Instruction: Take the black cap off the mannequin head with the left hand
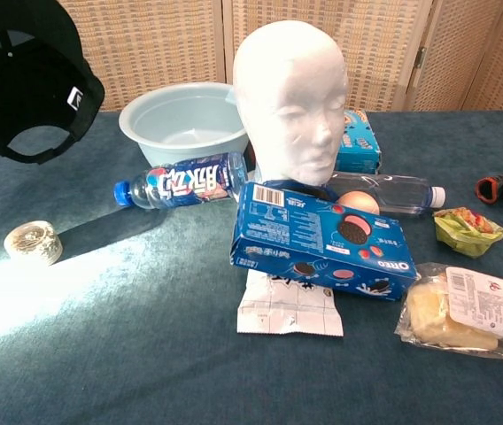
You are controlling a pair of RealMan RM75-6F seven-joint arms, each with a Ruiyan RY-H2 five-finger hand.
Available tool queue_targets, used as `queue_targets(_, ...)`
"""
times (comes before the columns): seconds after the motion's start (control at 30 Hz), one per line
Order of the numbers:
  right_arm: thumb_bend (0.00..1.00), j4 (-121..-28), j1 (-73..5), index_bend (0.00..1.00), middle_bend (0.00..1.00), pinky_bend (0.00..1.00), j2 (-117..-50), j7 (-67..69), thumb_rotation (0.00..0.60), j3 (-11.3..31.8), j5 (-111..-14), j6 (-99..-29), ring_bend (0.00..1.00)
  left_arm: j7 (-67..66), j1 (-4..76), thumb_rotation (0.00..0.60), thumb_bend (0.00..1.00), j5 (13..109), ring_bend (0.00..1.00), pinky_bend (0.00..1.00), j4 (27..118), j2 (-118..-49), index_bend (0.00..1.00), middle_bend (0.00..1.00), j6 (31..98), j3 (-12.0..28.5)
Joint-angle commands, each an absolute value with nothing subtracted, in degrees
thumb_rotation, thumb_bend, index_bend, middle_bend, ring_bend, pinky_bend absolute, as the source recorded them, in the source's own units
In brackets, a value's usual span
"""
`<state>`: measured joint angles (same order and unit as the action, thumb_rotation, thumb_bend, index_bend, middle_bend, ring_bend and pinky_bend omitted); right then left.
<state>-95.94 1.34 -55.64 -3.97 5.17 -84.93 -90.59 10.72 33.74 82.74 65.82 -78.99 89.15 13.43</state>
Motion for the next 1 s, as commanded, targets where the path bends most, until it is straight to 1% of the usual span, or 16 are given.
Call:
queue_targets(0.03, 0.25, -96.12, 1.32, 0.22, 0.31, 0.31, -55.59, -4.18, 0.6, 5.17, -85.01, -90.68, 0.25, 10.22, 32.96, 0.6, 0.29, 83.85, 1.0, 1.0, 64.28, -79.85, 0.65, 1.0, 88.31, 11.79)
queue_targets(0.6, 0.26, -96.98, 1.54, 0.22, 0.31, 0.31, -55.44, -4.85, 0.6, 4.91, -85.21, -91.11, 0.25, 11.54, 31.86, 0.6, 0.29, 87.91, 1.0, 1.0, 51.27, -88.55, 0.65, 1.0, 83.94, 6.02)
queue_targets(0.8, 0.26, -96.94, 1.57, 0.22, 0.31, 0.31, -55.58, -4.88, 0.6, 4.84, -85.26, -91.17, 0.25, 9.98, 32.72, 0.6, 0.29, 88.56, 1.0, 1.0, 49.88, -91.18, 0.64, 1.0, 81.15, 5.05)
queue_targets(0.93, 0.25, -96.58, 1.75, 0.22, 0.31, 0.31, -55.66, -4.44, 0.6, 4.73, -85.38, -91.42, 0.25, 6.9, 33.26, 0.6, 0.29, 87.44, 1.0, 1.0, 51.48, -91.82, 0.6, 1.0, 77.65, 5.0)
queue_targets(1.0, 0.25, -96.33, 1.87, 0.22, 0.31, 0.31, -55.75, -4.29, 0.6, 4.7, -85.29, -91.53, 0.25, 4.27, 33.42, 0.6, 0.28, 86.06, 1.0, 1.0, 53.84, -91.31, 0.53, 1.0, 74.63, 4.98)
